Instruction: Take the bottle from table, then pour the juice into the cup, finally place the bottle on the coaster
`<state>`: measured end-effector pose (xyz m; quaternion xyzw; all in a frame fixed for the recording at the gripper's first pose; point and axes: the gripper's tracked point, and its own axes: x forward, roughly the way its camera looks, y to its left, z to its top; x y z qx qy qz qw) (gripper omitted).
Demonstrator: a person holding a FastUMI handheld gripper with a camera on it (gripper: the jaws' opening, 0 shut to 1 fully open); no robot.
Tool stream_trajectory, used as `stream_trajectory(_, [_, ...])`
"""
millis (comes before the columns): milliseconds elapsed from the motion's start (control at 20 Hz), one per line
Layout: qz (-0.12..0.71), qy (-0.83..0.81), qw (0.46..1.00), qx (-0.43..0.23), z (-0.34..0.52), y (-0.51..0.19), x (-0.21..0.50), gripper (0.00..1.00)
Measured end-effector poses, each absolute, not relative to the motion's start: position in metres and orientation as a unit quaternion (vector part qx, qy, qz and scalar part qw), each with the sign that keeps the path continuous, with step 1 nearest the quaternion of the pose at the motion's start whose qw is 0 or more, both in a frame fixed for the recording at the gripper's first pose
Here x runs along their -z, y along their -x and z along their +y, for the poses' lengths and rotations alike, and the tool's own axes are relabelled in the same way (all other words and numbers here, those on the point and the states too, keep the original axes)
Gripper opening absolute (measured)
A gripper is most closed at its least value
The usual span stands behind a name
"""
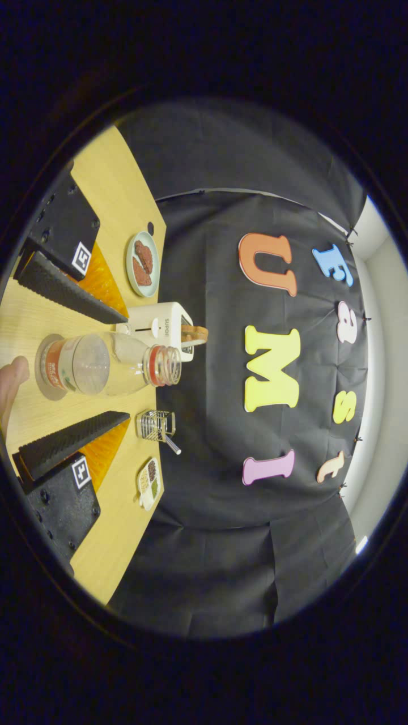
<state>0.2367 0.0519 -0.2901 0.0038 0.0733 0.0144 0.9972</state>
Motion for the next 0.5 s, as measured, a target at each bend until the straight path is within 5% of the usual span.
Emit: stream_trajectory(500, [0.062,-0.006,0.998,-0.011,0.042,-0.179,0.211,1.0])
